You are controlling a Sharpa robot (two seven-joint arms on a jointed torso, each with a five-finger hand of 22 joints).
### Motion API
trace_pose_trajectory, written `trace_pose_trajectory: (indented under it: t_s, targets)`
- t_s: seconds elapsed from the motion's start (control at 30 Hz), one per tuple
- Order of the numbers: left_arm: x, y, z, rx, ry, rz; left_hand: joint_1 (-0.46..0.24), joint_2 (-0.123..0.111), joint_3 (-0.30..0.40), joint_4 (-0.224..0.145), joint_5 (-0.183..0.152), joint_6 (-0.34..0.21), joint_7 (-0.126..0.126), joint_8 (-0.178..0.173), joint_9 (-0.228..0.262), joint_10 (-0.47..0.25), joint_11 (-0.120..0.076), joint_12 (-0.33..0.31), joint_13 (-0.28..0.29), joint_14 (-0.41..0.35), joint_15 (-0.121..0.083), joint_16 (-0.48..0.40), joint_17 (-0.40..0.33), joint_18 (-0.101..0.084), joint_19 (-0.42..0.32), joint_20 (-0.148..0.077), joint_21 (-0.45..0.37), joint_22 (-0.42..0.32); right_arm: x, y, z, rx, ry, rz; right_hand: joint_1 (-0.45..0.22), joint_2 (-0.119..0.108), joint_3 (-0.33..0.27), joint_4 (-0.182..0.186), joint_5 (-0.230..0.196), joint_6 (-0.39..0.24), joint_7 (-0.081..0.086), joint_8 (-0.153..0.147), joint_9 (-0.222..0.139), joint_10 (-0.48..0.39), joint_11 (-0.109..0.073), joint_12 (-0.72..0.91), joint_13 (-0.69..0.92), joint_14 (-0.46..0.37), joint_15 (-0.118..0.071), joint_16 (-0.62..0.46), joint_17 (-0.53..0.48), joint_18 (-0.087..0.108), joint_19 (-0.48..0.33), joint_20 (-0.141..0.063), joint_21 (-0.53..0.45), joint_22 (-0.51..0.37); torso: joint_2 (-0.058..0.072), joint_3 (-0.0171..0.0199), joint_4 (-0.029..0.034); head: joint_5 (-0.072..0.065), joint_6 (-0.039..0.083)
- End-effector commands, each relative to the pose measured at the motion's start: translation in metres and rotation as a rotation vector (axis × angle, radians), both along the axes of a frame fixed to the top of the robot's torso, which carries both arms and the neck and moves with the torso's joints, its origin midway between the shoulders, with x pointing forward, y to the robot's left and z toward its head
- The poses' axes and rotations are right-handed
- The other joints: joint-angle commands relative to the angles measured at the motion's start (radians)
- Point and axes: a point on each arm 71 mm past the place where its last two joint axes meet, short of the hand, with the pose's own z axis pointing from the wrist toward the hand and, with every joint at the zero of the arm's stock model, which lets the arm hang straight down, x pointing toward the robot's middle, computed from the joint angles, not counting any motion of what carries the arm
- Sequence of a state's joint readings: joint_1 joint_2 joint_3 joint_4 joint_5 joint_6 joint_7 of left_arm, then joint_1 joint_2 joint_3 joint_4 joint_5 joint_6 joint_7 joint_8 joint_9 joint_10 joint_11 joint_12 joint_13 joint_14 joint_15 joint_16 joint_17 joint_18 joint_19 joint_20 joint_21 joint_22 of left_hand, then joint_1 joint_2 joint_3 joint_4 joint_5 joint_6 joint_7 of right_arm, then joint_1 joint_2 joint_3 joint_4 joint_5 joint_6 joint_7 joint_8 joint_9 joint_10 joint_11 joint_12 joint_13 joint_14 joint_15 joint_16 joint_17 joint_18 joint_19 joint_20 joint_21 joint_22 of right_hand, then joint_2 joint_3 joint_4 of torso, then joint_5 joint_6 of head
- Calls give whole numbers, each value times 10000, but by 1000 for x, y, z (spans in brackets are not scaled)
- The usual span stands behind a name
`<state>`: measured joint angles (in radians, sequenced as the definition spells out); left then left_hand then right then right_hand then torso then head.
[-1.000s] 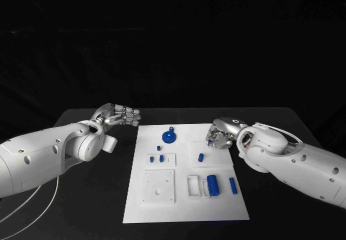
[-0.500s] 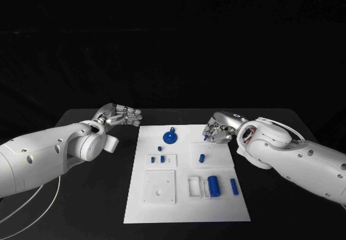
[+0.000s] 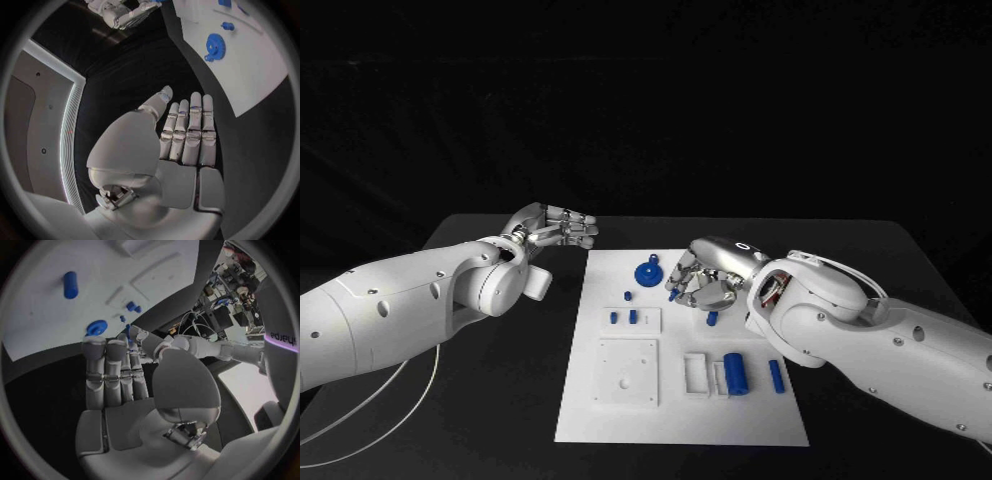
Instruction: Assemble the parts on the task board
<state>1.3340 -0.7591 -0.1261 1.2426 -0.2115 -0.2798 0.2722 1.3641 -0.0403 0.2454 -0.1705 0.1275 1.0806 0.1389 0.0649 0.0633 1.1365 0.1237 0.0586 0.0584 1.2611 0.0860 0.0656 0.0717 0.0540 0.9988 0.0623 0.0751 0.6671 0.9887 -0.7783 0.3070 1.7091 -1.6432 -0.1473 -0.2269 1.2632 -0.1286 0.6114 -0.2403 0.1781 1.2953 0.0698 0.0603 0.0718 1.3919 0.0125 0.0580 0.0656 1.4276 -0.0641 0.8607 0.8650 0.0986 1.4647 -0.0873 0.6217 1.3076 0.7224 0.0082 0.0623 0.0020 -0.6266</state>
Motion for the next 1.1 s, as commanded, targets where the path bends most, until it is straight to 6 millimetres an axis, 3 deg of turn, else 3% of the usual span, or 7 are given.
trace_pose_trajectory:
  t_s: [0.03, 0.2, 0.57, 1.1]
  targets:
    - [1, -3, 3, -367, -236, 392, 8, 79, 18, -64, 44, 40, -47, -10, 0, -39, -29, 11, -10, -80, -17, -25, 4, 26, -4, 24, -11, -19, -11, 16, -3, -269, -501, 611, -11, 68, 6, 19, 52, 37, 6, 38, 17, 13, 7, 40, -3, 37, -54, -60, 14, 116, 509, -42, -8, 603, -8, -7, -19, 141, -11]
    - [1, -8, 3, -455, -266, 429, 8, 79, 18, -64, 44, 40, -47, -10, 0, -39, -29, 11, -10, -80, -17, -25, 4, 26, -4, 24, -11, -19, -19, 30, -16, -607, -550, 1031, -7, 78, -5, 4, 31, 39, 6, 37, 18, 12, 8, 40, -3, 38, -52, -69, 19, 111, 511, -40, 0, 604, -26, -33, -20, 254, -52]
    - [0, -17, 3, -537, -256, 318, 4, 95, 25, -55, 43, 52, -50, -13, -2, -29, -31, 9, -11, -102, -11, -27, 0, 27, -7, 28, -11, -37, -32, 49, -46, -1280, -554, 1553, -9, 79, 9, -33, 20, 51, 3, 38, 18, 21, 8, 40, -3, 43, -53, -75, 33, 102, 513, -40, 16, 610, -6, -8, -9, 435, -155]
    - [-1, -22, 3, -583, -245, 189, 4, 95, 25, -55, 43, 52, -50, -13, -2, -29, -31, 9, -11, -102, -11, -27, 0, 27, -7, 28, -11, -37, -41, 61, -70, -1694, -580, 1789, -31, 68, 52, -60, -3, 72, -6, 37, 20, 41, 2, 39, -3, 51, -56, -79, 45, 88, 517, -45, 27, 613, -8, -18, -9, 585, -275]
